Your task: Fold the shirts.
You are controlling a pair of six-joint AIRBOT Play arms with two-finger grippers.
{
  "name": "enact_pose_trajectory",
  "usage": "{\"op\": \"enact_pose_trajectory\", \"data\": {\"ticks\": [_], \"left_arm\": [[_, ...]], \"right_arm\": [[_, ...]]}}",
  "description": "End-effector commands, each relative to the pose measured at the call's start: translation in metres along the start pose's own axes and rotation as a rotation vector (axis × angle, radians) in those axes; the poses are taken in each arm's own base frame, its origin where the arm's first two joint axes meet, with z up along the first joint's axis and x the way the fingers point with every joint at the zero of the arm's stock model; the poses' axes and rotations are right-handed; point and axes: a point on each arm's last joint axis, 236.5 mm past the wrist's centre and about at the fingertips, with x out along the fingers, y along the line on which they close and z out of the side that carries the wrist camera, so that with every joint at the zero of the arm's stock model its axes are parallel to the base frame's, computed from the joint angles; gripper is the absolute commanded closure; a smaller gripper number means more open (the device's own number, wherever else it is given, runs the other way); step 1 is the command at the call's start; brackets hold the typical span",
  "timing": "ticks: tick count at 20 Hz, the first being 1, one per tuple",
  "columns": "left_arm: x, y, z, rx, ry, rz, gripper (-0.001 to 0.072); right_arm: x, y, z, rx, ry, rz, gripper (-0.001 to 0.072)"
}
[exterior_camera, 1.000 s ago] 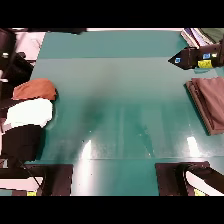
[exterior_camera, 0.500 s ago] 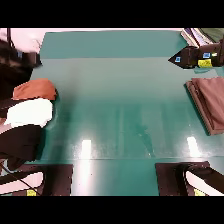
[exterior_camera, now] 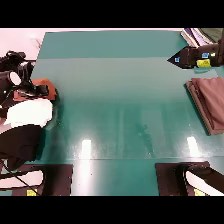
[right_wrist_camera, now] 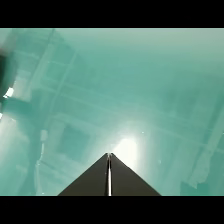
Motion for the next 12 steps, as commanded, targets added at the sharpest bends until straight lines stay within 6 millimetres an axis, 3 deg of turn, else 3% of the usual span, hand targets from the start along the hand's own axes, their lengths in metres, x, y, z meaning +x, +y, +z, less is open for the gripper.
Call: {"op": "enact_pose_trajectory", "data": {"ticks": [1, 2, 4, 6, 7, 8, 10, 12], "left_arm": [[-0.003, 0.002, 0.010, -0.036, -0.033, 0.006, 0.0536], [-0.018, 0.002, 0.025, -0.035, -0.076, 0.003, 0.0666], [-0.073, -0.003, 0.069, -0.018, -0.231, -0.011, 0.0685], [-0.163, -0.019, 0.112, 0.024, -0.435, -0.041, 0.0686], [-0.208, -0.033, 0.122, 0.076, -0.521, -0.058, 0.0686], [-0.257, -0.050, 0.127, 0.137, -0.605, -0.081, 0.0686], [-0.335, -0.089, 0.120, 0.239, -0.730, -0.153, 0.0687], [-0.388, -0.131, 0.104, 0.319, -0.803, -0.257, 0.0687]], "right_arm": [[0.001, 0.001, 0.003, 0.002, -0.012, 0.003, 0.0689], [0.000, 0.001, 0.005, 0.000, -0.023, 0.003, 0.0690], [-0.009, 0.005, 0.016, -0.008, -0.076, 0.002, 0.0689], [-0.025, 0.013, 0.030, -0.028, -0.142, 0.004, 0.0690], [-0.037, 0.020, 0.039, -0.045, -0.175, 0.008, 0.0690], [-0.049, 0.027, 0.049, -0.063, -0.211, 0.012, 0.0690], [-0.076, 0.043, 0.071, -0.104, -0.290, 0.021, 0.0690], [-0.103, 0.058, 0.089, -0.140, -0.361, 0.029, 0.0690]]}}
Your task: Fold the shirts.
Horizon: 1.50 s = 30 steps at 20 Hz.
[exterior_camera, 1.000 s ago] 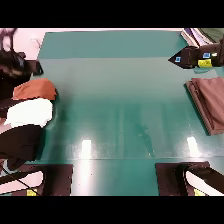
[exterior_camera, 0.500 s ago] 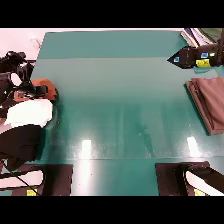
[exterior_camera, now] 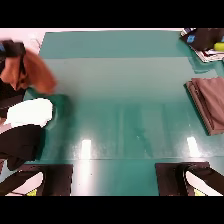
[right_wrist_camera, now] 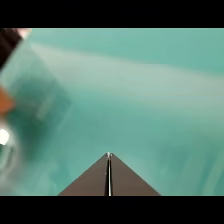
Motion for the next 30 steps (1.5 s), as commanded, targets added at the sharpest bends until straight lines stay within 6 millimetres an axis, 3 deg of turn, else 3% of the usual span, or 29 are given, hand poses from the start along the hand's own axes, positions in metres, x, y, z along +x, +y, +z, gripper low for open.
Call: {"op": "enact_pose_trajectory", "data": {"ticks": [1, 3, 5, 10, 11, 12, 13, 15, 18, 20, 21, 23, 25, 27, 30], "left_arm": [[-0.087, -0.077, 0.054, 0.120, -0.162, -0.182, 0.0687], [-0.100, -0.130, 0.050, 0.174, -0.167, -0.317, 0.0688], [-0.098, -0.189, 0.026, 0.241, -0.104, -0.448, 0.0687], [-0.073, -0.358, -0.087, 0.451, 0.132, -0.751, 0.0683], [-0.065, -0.381, -0.104, 0.468, 0.153, -0.783, 0.0623], [-0.054, -0.395, -0.115, 0.464, 0.167, -0.795, 0.0308], [-0.044, -0.397, -0.117, 0.435, 0.179, -0.784, 0.0193], [-0.021, -0.368, -0.105, 0.352, 0.208, -0.712, 0.0193], [0.026, -0.258, -0.085, 0.170, 0.319, -0.490, 0.0193], [0.047, -0.185, -0.094, 0.072, 0.412, -0.359, 0.0193], [0.053, -0.157, -0.106, 0.028, 0.462, -0.317, 0.0193], [0.060, -0.118, -0.149, -0.054, 0.569, -0.259, 0.0193], [0.056, -0.100, -0.211, -0.097, 0.683, -0.226, 0.0192], [0.046, -0.103, -0.280, -0.140, 0.795, -0.233, 0.0193], [0.038, -0.128, -0.358, -0.320, 0.909, -0.287, 0.0192]], "right_arm": [[-0.036, 0.023, 0.043, -0.063, -0.128, 0.012, 0.0690], [-0.053, 0.032, 0.059, -0.092, -0.179, 0.015, 0.0690], [-0.065, 0.040, 0.068, -0.110, -0.208, 0.020, 0.0690], [-0.072, 0.045, 0.066, -0.125, -0.193, 0.025, 0.0690], [-0.072, 0.045, 0.063, -0.125, -0.180, 0.026, 0.0690], [-0.071, 0.045, 0.060, -0.125, -0.169, 0.026, 0.0690], [-0.071, 0.045, 0.059, -0.125, -0.162, 0.026, 0.0689], [-0.070, 0.045, 0.055, -0.125, -0.146, 0.026, 0.0690], [-0.070, 0.045, 0.052, -0.126, -0.134, 0.027, 0.0690], [-0.069, 0.045, 0.051, -0.125, -0.130, 0.027, 0.0690], [-0.069, 0.045, 0.051, -0.125, -0.130, 0.027, 0.0690], [-0.070, 0.045, 0.051, -0.125, -0.130, 0.027, 0.0690], [-0.069, 0.044, 0.051, -0.125, -0.131, 0.027, 0.0689], [-0.070, 0.044, 0.052, -0.125, -0.134, 0.027, 0.0690], [-0.069, 0.044, 0.052, -0.125, -0.133, 0.027, 0.0690]]}}
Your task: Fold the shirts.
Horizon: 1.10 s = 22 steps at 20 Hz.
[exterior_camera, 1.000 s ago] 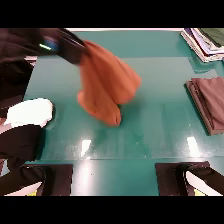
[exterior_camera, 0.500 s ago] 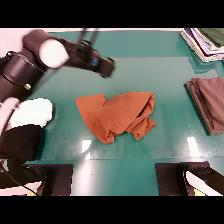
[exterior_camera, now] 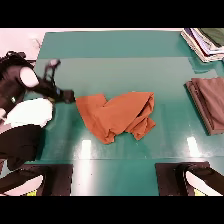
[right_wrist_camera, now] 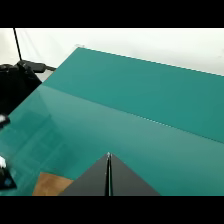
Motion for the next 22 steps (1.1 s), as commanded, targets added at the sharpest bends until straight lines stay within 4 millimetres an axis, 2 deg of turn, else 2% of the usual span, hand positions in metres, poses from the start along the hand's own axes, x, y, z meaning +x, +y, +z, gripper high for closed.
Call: {"op": "enact_pose_trajectory", "data": {"ticks": [1, 3, 5, 7, 10, 11, 13, 14, 16, 18, 19, 20, 21, 22], "left_arm": [[0.057, -0.001, -0.066, -0.223, 0.089, -0.127, 0.0193], [0.071, -0.018, -0.076, -0.284, 0.078, -0.233, 0.0193], [0.076, -0.033, -0.085, -0.292, 0.085, -0.308, 0.0193], [0.081, -0.045, -0.093, -0.250, 0.094, -0.310, 0.0193], [0.086, -0.066, -0.092, -0.192, 0.054, -0.312, 0.0197], [0.087, -0.069, -0.092, -0.181, 0.044, -0.312, 0.0306], [0.087, -0.068, -0.090, -0.172, 0.035, -0.306, 0.0593], [0.088, -0.066, -0.087, -0.165, 0.022, -0.297, 0.0660], [0.085, -0.061, -0.079, -0.178, 0.001, -0.289, 0.0684], [0.075, -0.053, -0.059, -0.199, -0.025, -0.292, 0.0685], [0.066, -0.046, -0.045, -0.197, -0.050, -0.283, 0.0685], [0.058, -0.039, -0.032, -0.192, -0.075, -0.273, 0.0684], [0.048, -0.033, -0.019, -0.182, -0.094, -0.264, 0.0684], [0.038, -0.029, -0.008, -0.166, -0.112, -0.255, 0.0684]], "right_arm": [[0.000, 0.000, 0.000, 0.000, -0.001, 0.001, 0.0689], [0.000, 0.000, 0.000, 0.000, 0.000, 0.001, 0.0690], [0.000, 0.000, 0.000, 0.000, 0.000, 0.001, 0.0690], [0.000, 0.000, 0.000, 0.001, 0.000, 0.001, 0.0689], [0.000, 0.000, -0.001, 0.000, 0.007, 0.001, 0.0690], [0.000, 0.000, -0.004, 0.001, 0.019, -0.001, 0.0689], [0.000, -0.009, -0.022, 0.013, 0.093, -0.017, 0.0689], [0.000, -0.019, -0.037, 0.031, 0.153, -0.040, 0.0690], [0.000, -0.051, -0.078, 0.111, 0.273, -0.108, 0.0690], [-0.005, -0.094, -0.138, 0.248, 0.405, -0.203, 0.0690], [-0.010, -0.115, -0.176, 0.335, 0.474, -0.249, 0.0690], [-0.016, -0.134, -0.222, 0.446, 0.549, -0.293, 0.0683], [-0.021, -0.148, -0.266, 0.538, 0.613, -0.320, 0.0574], [-0.023, -0.155, -0.314, 0.651, 0.671, -0.336, 0.0302]]}}
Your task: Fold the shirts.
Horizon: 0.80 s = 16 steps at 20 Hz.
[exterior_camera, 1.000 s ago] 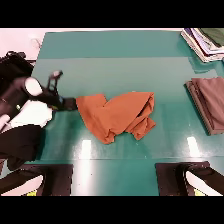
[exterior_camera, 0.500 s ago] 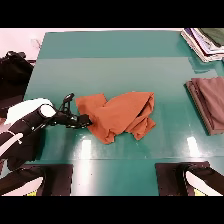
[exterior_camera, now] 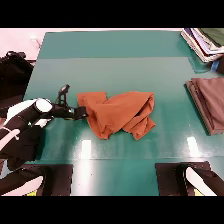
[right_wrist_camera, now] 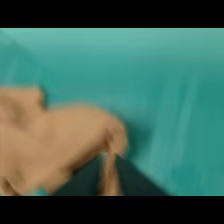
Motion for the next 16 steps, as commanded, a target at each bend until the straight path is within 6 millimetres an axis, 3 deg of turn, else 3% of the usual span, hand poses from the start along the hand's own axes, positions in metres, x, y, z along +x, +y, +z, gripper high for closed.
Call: {"op": "enact_pose_trajectory", "data": {"ticks": [1, 3, 5, 10, 14, 15, 16], "left_arm": [[-0.029, 0.000, 0.039, 0.054, -0.052, 0.029, 0.0684], [-0.037, -0.008, 0.049, 0.087, -0.065, 0.027, 0.0684], [-0.039, -0.011, 0.052, 0.090, -0.074, 0.024, 0.0684], [-0.038, -0.005, 0.045, 0.105, -0.043, 0.044, 0.0684], [-0.038, -0.003, 0.045, 0.110, -0.042, 0.053, 0.0684], [-0.038, -0.003, 0.045, 0.110, -0.042, 0.053, 0.0684], [-0.039, -0.004, 0.045, 0.110, -0.042, 0.053, 0.0684]], "right_arm": [[0.067, -0.074, -0.115, 0.318, 0.245, -0.038, 0.0252], [0.111, -0.083, -0.179, 0.415, 0.354, -0.012, 0.0252], [0.145, -0.067, -0.217, 0.462, 0.382, 0.077, 0.0252], [0.197, -0.023, -0.241, 0.470, 0.439, 0.206, 0.0251], [0.228, 0.006, -0.238, 0.323, 0.516, 0.213, 0.0252], [0.233, 0.013, -0.235, 0.295, 0.530, 0.220, 0.0286], [0.238, 0.018, -0.229, 0.269, 0.535, 0.224, 0.0418]]}}
